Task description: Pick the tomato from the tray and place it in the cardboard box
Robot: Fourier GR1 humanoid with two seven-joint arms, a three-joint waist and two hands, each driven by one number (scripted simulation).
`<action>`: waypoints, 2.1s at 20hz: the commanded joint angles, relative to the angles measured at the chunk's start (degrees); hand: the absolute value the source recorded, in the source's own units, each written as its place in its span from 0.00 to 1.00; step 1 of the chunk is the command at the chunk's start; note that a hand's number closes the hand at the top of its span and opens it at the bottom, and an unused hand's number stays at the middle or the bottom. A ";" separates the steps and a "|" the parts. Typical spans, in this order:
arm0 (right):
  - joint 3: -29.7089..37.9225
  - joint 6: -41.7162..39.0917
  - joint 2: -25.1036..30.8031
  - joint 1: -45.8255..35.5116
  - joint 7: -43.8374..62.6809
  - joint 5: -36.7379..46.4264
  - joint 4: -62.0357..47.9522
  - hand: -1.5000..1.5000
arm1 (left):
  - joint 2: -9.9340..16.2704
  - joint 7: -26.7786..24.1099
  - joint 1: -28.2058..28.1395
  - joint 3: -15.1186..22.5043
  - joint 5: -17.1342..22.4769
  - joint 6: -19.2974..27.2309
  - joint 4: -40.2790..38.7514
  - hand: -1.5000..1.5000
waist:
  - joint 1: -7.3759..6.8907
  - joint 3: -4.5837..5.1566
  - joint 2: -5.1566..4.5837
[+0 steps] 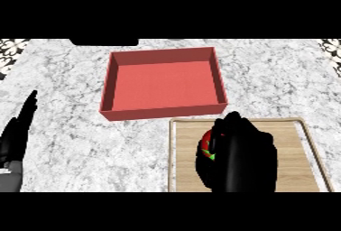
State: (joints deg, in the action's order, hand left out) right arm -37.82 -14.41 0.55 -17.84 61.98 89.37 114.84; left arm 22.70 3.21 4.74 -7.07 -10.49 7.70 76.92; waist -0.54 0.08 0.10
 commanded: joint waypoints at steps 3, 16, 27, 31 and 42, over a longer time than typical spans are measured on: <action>7.82 1.79 -0.53 -18.05 8.67 -12.62 -9.50 1.00 | -0.10 0.47 1.27 0.19 0.18 -1.49 0.22 0.50 | -1.01 -0.05 -0.28; 22.99 22.27 -0.54 -39.22 6.65 -25.56 -39.81 1.00 | -2.17 -0.62 3.87 1.83 -2.09 -0.45 -3.07 0.50 | -2.47 -0.01 -0.93; 34.13 37.50 -0.55 -51.17 -7.12 -30.62 -74.15 1.00 | -0.52 0.75 5.10 0.18 -1.60 -1.42 -1.37 0.50 | -3.43 -0.04 -1.27; 37.74 45.25 -0.55 -49.85 -8.10 -30.91 -81.06 1.00 | -0.21 1.12 5.66 0.86 -1.65 -2.67 -0.75 0.50 | -3.64 -0.09 -1.55; 41.53 57.70 -0.55 -55.20 -19.27 -39.50 -92.31 0.00 | -1.25 1.05 6.42 1.07 -1.88 -2.59 -1.08 0.50 | -4.94 -0.08 -1.90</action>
State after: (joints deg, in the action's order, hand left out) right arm 2.88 37.25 0.14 -71.33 45.98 50.54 25.91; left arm 21.00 4.11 11.40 -5.72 -12.72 5.84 75.27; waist -5.19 0.00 -1.77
